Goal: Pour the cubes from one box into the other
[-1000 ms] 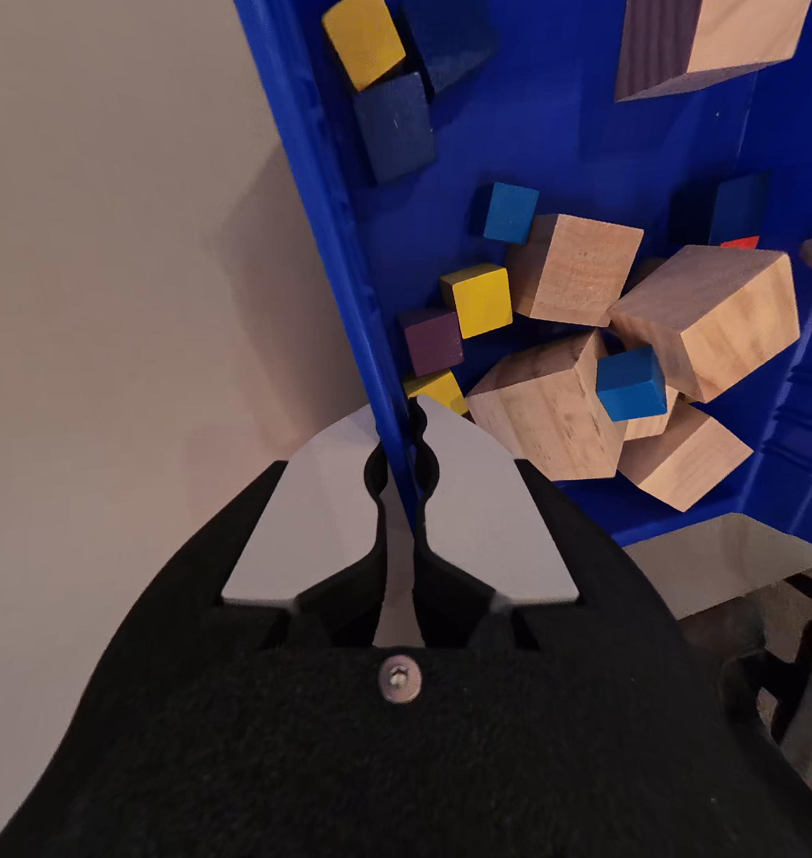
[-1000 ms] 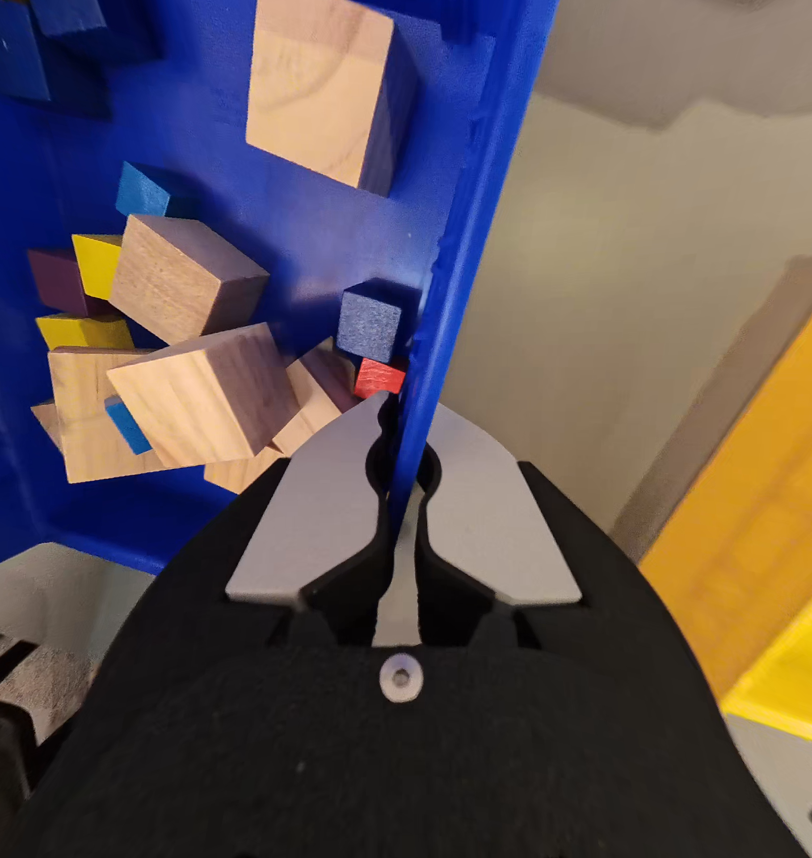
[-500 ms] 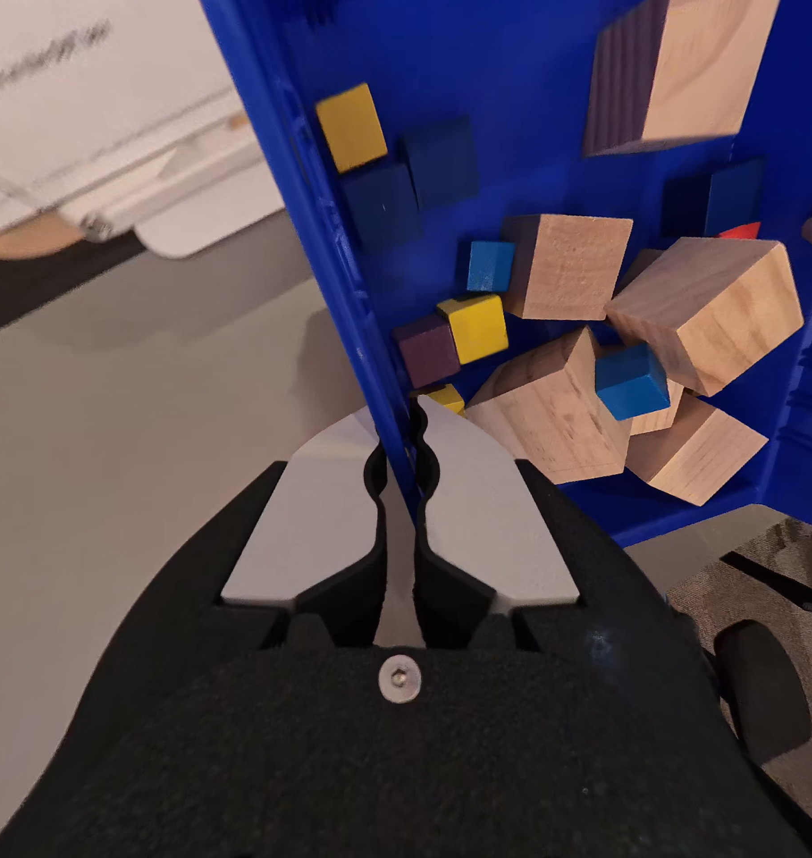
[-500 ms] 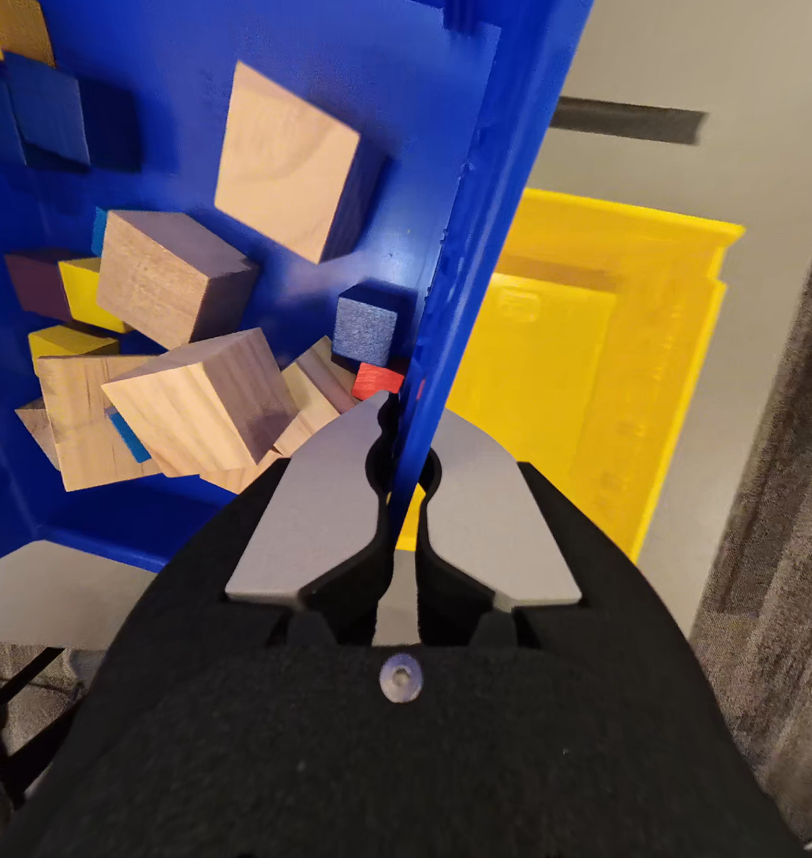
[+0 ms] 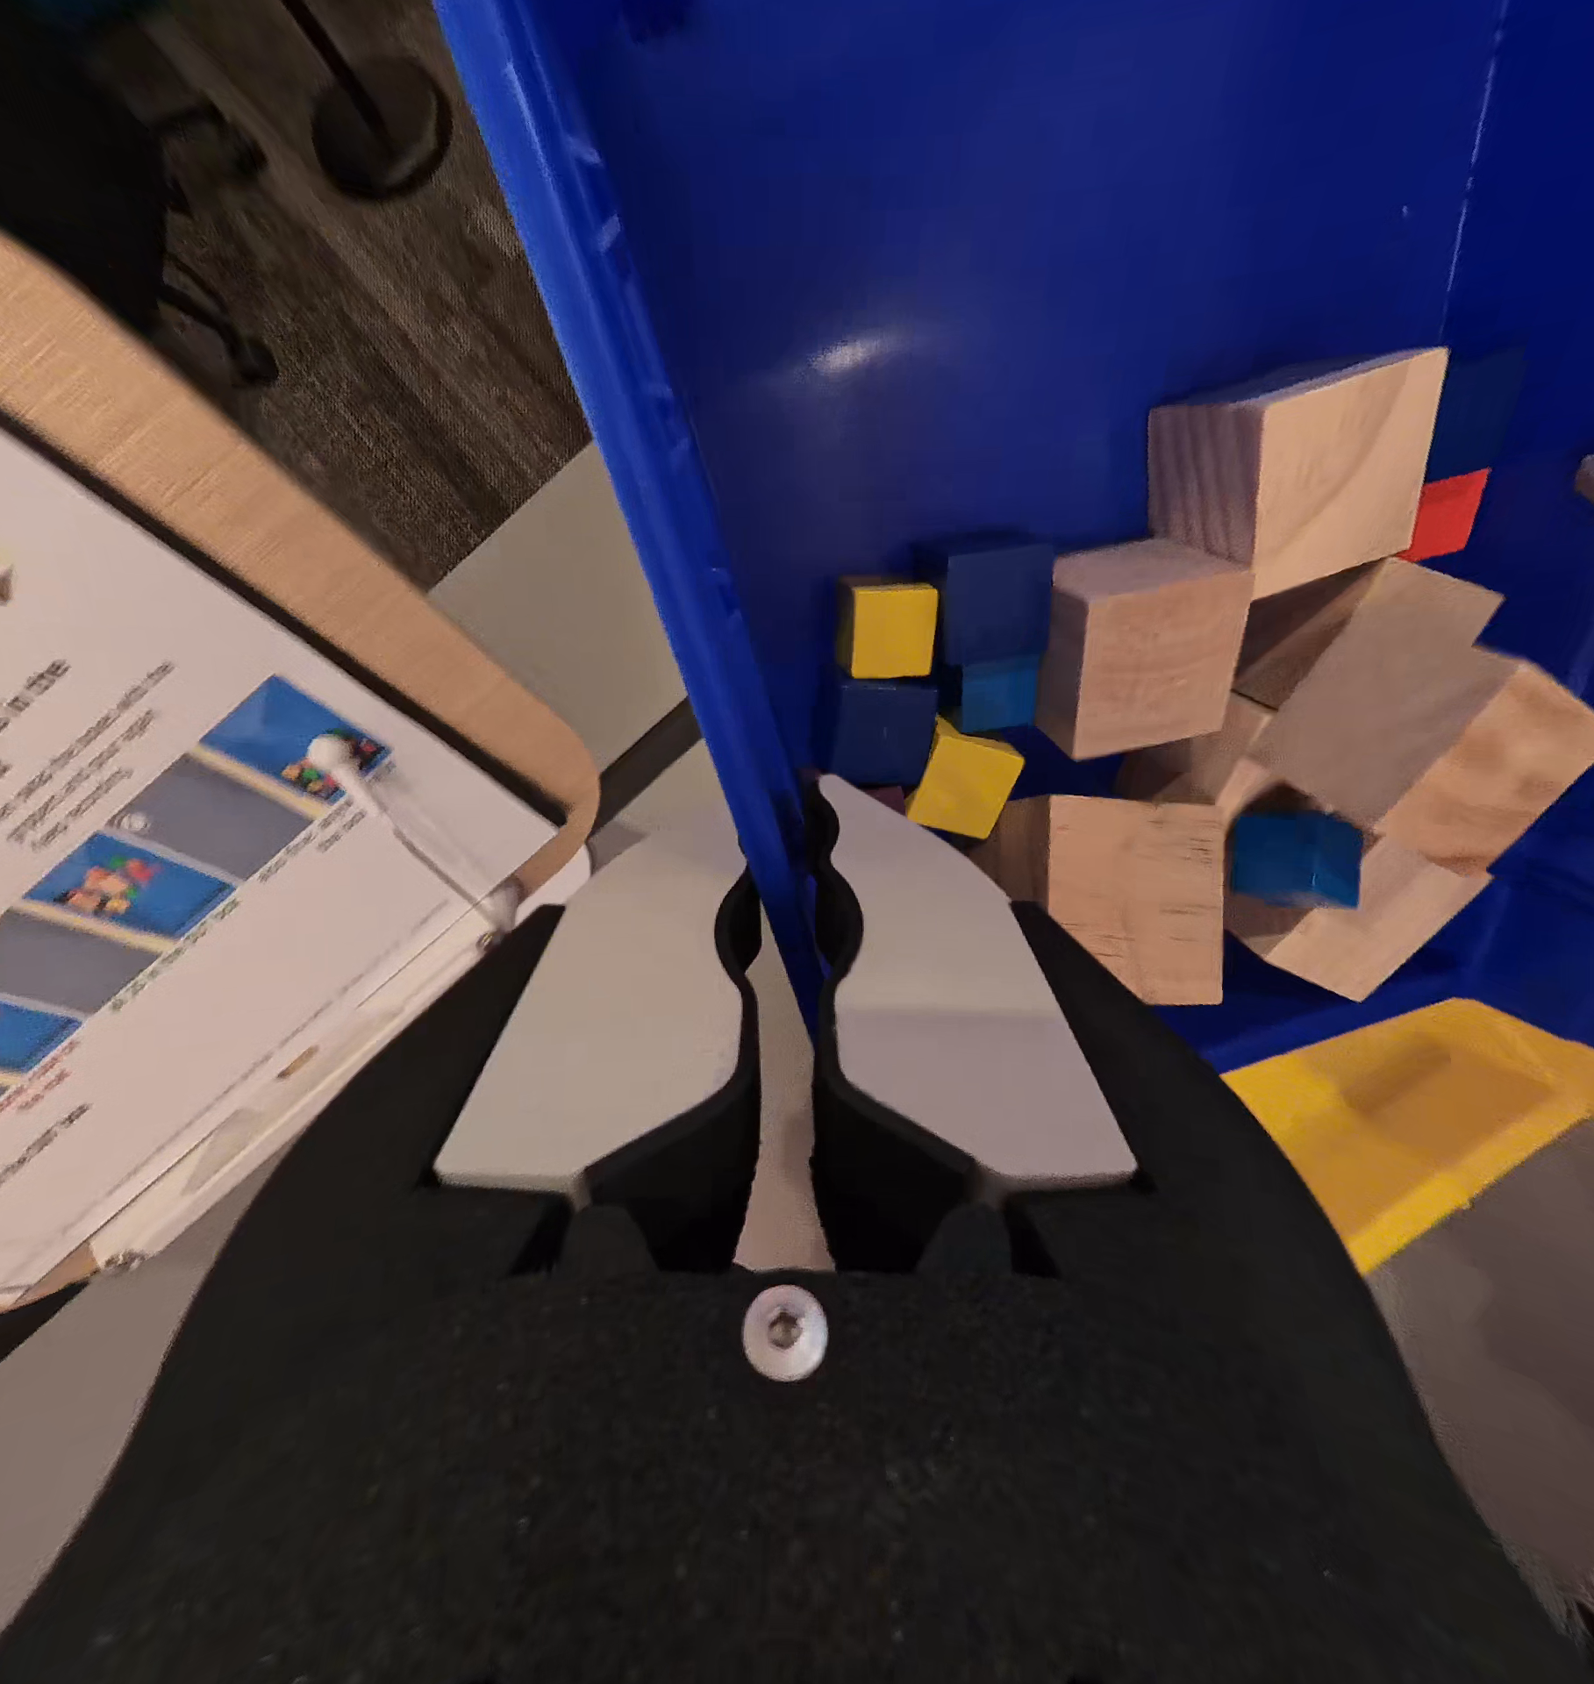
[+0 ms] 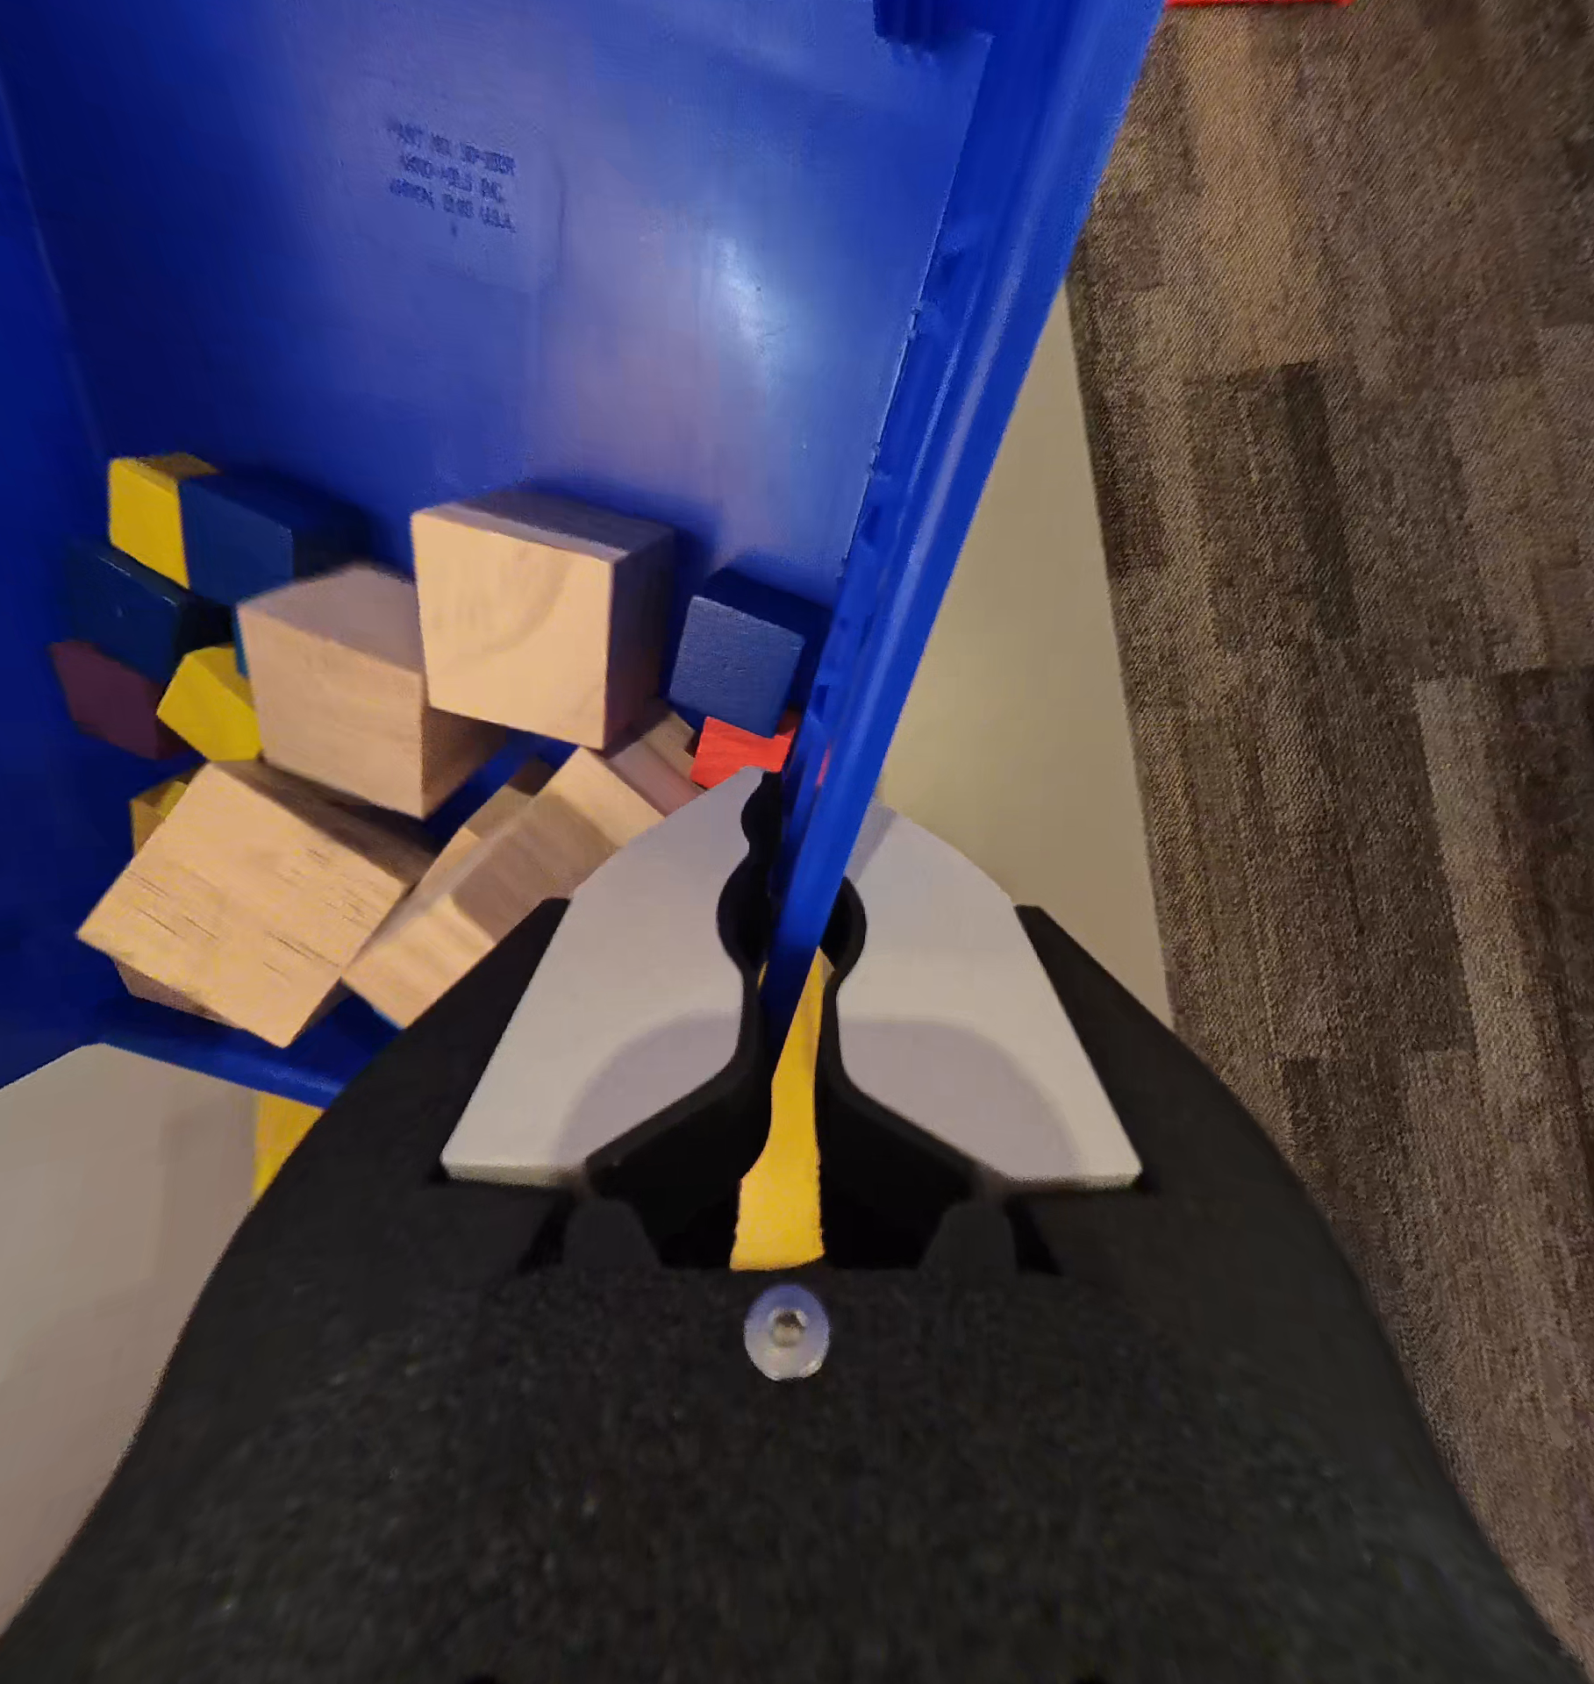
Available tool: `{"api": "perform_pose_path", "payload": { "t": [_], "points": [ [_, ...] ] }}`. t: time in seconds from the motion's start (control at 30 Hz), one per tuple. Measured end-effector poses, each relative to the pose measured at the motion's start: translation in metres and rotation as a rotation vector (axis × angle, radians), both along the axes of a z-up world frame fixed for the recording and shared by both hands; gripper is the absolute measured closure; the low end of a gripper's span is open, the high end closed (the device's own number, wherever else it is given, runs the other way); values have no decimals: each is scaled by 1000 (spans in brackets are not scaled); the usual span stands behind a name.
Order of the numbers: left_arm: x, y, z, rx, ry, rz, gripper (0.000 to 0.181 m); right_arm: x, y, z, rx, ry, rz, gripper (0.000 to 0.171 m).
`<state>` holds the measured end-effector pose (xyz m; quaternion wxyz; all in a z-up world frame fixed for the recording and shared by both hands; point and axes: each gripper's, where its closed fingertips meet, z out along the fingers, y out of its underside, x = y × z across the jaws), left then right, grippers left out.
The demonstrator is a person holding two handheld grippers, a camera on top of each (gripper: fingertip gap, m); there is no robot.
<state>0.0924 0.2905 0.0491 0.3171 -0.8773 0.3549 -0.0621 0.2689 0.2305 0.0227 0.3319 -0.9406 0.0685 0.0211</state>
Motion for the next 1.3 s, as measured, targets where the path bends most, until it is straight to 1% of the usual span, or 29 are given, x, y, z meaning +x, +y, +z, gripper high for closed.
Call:
{"api": "perform_pose_path", "payload": {
  "t": [0.13,0.23,0.37,0.47,0.57,0.63,0.7,0.73,0.83,0.93,1.1,1.2,1.3],
  "points": [
    [18,6,-12,3,-32,-5,175,20,10,-2,7,-60,11,165],
    [16,14,-14,41,-51,16,175,18,18,-6,59,-54,21,165],
    [-2,20,-3,186,-6,33,175,-3,27,-19,168,22,25,165],
    [-11,23,8,338,37,37,175,-15,33,-25,265,25,19,164],
    [-11,21,9,423,62,22,175,-16,38,-33,299,36,24,164],
    [-8,20,8,417,55,15,175,-12,38,-31,341,62,19,165],
    [-5,19,9,432,33,9,175,-5,37,-21,420,-19,11,165],
    [-4,19,10,453,39,11,175,-4,37,-17,454,-29,2,165],
    [0,18,9,476,37,9,175,-1,37,-23,451,-3,-7,165],
    [1,17,14,529,17,23,175,-4,37,-27,504,35,-9,165],
    [5,12,18,619,61,19,175,-4,39,-37,540,65,-9,165],
    [8,7,28,722,73,14,176,-4,40,-35,603,76,-12,164],
    [10,4,29,726,64,14,175,0,40,-33,639,66,-10,164]
  ]
}}
